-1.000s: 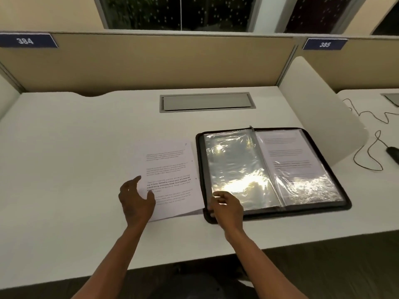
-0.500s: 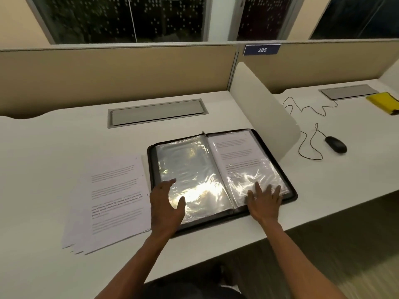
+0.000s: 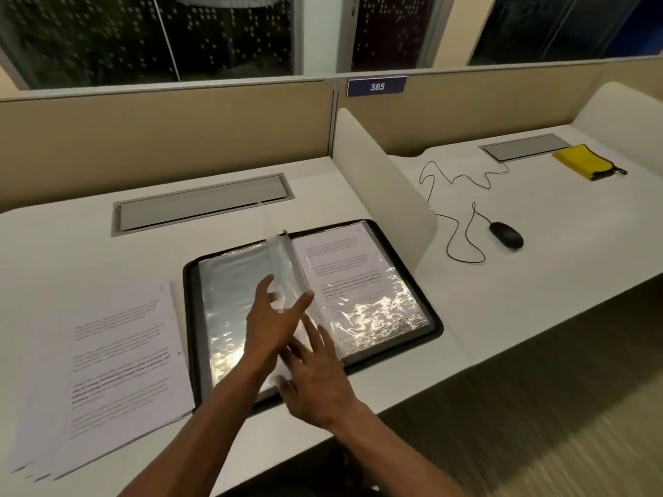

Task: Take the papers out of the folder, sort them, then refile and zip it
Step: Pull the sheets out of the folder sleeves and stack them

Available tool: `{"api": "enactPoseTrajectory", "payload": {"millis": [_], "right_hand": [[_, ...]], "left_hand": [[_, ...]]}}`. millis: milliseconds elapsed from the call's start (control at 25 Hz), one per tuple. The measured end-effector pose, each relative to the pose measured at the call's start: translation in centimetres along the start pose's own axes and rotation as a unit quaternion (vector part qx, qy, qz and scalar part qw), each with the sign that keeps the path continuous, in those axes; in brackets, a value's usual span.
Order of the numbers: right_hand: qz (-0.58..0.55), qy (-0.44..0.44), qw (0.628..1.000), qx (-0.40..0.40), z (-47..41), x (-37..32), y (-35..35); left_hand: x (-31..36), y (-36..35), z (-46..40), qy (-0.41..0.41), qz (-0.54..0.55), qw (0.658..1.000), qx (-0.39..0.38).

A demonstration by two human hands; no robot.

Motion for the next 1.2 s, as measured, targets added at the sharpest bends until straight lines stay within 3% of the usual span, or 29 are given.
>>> {"api": "enactPoseTrajectory", "payload": {"millis": [40,120,200,280,360,480,600,680,760,840,960,1120,1200], "right_hand": [[-0.042,0.047,0.998,-0.008,0.3,-0.3,0.2],[-0.146,0.092,0.982,0.076,0.7,-0.2,2.2],[-0.242,0.010,0.945,0.221,0.9,1.7,5.5],[-0.280,-0.143,0.893,0.321,1.2,6.3,7.5],[-0.242,-0.300,0.885,0.261,1.5,12.1,7.1],[-0.123,-0.425,0.896,0.041,2.8,17.8,4.4],[-0.037,-0.393,0.919,-0.018,3.6,18.5,2.7],[-0.006,-0.368,0.930,0.004,3.6,18.0,2.3],[-0.012,-0.342,0.938,0.056,3.4,17.8,2.3],[-0.105,-0.331,0.930,0.125,3.3,17.8,2.3],[-0.284,-0.307,0.884,0.210,3.1,17.3,3.7],[-0.325,-0.269,0.860,0.286,2.9,16.7,6.4],[-0.341,-0.259,0.848,0.311,3.1,17.0,6.9]], "left_hand": [[-0.4,0.2,-0.3,0.010,0.008,1.000,0.015],[-1.5,1.0,-0.7,0.034,0.050,0.997,0.042],[-3.1,2.2,-1.1,0.075,0.116,0.989,0.048],[-4.7,3.6,-1.2,0.106,0.154,0.981,0.043],[-6.5,5.1,-1.2,0.125,0.146,0.981,0.041],[-8.8,6.8,-0.8,0.131,0.120,0.982,0.060],[-10.0,7.3,-0.4,0.122,0.019,0.986,0.112],[-9.1,6.3,0.4,0.077,-0.100,0.978,0.165],[-7.6,4.2,1.1,0.008,-0.129,0.973,0.191],[-5.8,0.9,1.7,-0.074,-0.134,0.975,0.162],[-3.3,-4.6,2.4,-0.167,-0.168,0.968,0.080],[-0.1,-11.5,2.5,-0.247,-0.273,0.930,-0.017],[0.7,-13.6,2.1,-0.253,-0.318,0.913,-0.029]]}}
Point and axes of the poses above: each hand's wrist, its own z-axis away from the middle knuckle, its own y-axis out of the back of the hand, x = y × z, the point moved 3 cm from there along -z, towards the middle knuckle, and after that the axes turned 12 degrees about -z, right-handed, at the moved point
